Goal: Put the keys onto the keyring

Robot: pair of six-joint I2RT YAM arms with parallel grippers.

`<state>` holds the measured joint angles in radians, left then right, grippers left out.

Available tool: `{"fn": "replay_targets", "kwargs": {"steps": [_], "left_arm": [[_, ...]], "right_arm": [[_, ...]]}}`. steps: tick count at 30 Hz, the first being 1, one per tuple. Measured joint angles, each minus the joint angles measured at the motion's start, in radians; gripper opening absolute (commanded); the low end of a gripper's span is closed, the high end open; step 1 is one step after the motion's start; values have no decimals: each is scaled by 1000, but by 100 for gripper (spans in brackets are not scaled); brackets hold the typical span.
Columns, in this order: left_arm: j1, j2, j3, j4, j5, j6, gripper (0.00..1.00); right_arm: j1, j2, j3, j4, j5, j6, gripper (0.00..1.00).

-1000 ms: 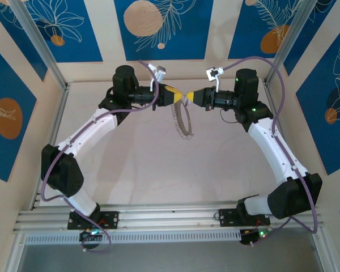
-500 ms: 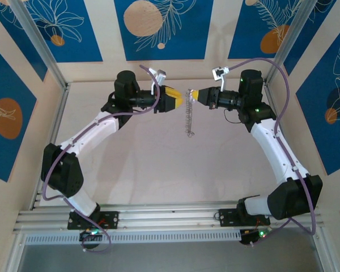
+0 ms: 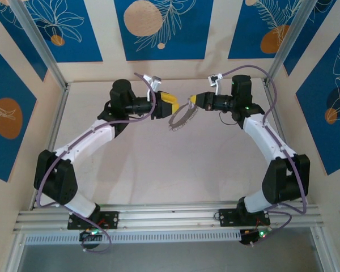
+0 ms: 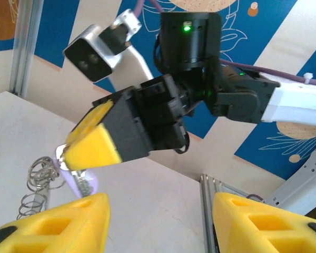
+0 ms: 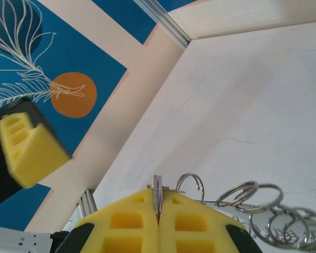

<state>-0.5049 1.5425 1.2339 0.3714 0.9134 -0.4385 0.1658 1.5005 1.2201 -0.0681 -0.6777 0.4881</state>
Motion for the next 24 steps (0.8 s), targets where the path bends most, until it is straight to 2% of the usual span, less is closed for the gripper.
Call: {"fn": "replay_targets", "kwargs": {"steps": [6,13,24], "left_arm": [[12,-43,-109,90,-47,-48,52],[16,-48,-163,150,-74,-91,52],[16,-48,-179,198,-79,-132,53]], "right_arm": [[-3,122,8,76,16,32,0],[-17,300,89,108,27,55,0],[-2,330,60,187,28,96,0]]}}
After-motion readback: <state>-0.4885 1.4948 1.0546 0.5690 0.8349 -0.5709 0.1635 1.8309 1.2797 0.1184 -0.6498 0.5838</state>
